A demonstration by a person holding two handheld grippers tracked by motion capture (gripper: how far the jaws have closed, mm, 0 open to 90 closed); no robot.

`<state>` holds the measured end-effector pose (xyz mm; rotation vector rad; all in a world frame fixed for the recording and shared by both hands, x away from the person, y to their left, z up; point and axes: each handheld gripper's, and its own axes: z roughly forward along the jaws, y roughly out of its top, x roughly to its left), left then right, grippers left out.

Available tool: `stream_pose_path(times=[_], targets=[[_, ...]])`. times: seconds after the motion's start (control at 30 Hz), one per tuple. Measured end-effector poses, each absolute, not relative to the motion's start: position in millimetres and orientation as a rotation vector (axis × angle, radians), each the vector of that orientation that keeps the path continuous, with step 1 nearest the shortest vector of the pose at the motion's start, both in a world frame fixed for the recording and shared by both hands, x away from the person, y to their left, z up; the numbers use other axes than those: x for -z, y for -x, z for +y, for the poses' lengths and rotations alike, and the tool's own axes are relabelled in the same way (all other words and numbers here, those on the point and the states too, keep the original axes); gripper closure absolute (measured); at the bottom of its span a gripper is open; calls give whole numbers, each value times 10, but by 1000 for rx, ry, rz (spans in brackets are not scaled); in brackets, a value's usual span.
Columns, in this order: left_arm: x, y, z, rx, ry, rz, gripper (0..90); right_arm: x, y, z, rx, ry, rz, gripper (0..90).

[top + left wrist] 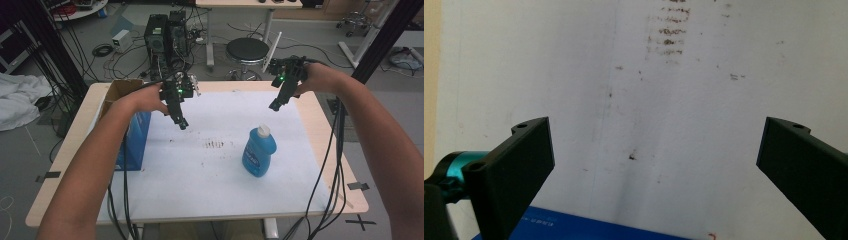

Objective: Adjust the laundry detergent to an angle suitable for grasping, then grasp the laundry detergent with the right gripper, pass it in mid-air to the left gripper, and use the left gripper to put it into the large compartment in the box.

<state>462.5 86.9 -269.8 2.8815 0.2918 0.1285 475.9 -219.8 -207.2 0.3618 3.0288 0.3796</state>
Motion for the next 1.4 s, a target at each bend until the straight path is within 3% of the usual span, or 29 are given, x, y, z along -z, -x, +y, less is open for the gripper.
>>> stream_pose_path(times=[0.77, 1.4], targets=[[2635, -4534, 894, -166, -2878, 302, 19, 1976, -4666, -2331, -391, -379, 3001, 40], [2612, -4468, 911, -180, -2870, 281, 19, 1923, -4324, -2583, -394, -499, 2934, 40]])
